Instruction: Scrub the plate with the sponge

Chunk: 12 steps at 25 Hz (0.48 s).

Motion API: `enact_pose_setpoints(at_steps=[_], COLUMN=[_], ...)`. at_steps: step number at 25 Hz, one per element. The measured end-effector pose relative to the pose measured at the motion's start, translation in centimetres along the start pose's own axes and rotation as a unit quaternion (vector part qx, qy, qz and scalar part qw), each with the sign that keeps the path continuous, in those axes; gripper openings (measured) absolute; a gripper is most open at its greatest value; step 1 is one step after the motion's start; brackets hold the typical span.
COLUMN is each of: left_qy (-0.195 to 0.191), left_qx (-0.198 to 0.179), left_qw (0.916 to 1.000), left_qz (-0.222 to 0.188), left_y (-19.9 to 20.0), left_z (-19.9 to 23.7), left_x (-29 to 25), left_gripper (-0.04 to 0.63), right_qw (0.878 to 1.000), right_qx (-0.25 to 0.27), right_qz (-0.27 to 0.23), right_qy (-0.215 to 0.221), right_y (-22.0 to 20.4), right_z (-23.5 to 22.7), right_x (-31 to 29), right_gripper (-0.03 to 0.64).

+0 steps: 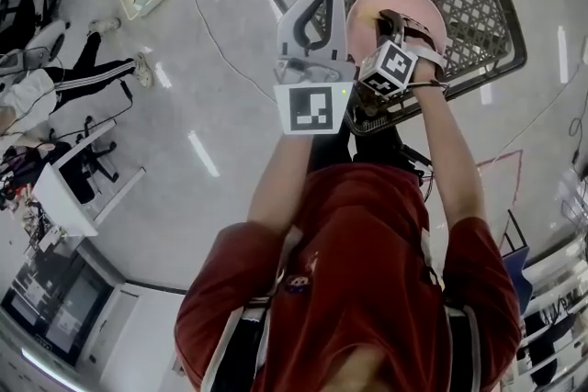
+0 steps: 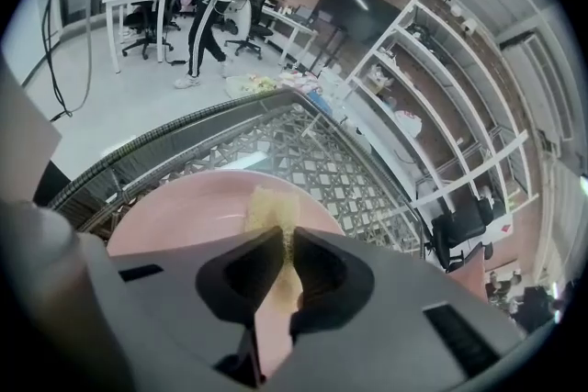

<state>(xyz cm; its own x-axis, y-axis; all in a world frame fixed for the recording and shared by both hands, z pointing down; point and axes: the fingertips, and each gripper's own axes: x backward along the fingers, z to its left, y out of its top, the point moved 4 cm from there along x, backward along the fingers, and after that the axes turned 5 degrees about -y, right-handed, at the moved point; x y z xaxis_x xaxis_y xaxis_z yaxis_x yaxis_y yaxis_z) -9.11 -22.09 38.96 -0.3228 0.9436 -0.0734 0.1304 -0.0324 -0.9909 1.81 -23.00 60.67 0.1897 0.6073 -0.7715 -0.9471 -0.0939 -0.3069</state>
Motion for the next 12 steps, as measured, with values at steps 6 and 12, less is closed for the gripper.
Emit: enact_pose_setpoints(at_steps=[6, 12], left_qy=[0.001, 0.004], left_qx=[0.014, 0.031], left_qw=[0.9999, 0.9994], left_qz=[-0.007, -0.017], left_y=[-0.1, 0.1], left_z=[-0.1, 0.1], left_x=[0.7, 1.3], left_gripper=[0.014, 0.014], right_qw=[1.0, 0.998], right_qx=[0.03, 0.052], right_qz=[-0.003, -0.003], right_qy=[0.006, 0.02], right_y=[0.3, 0.5], right_z=[1.8, 3.7], right_x=[1.2, 2.8], right_gripper=[0.043, 0.043])
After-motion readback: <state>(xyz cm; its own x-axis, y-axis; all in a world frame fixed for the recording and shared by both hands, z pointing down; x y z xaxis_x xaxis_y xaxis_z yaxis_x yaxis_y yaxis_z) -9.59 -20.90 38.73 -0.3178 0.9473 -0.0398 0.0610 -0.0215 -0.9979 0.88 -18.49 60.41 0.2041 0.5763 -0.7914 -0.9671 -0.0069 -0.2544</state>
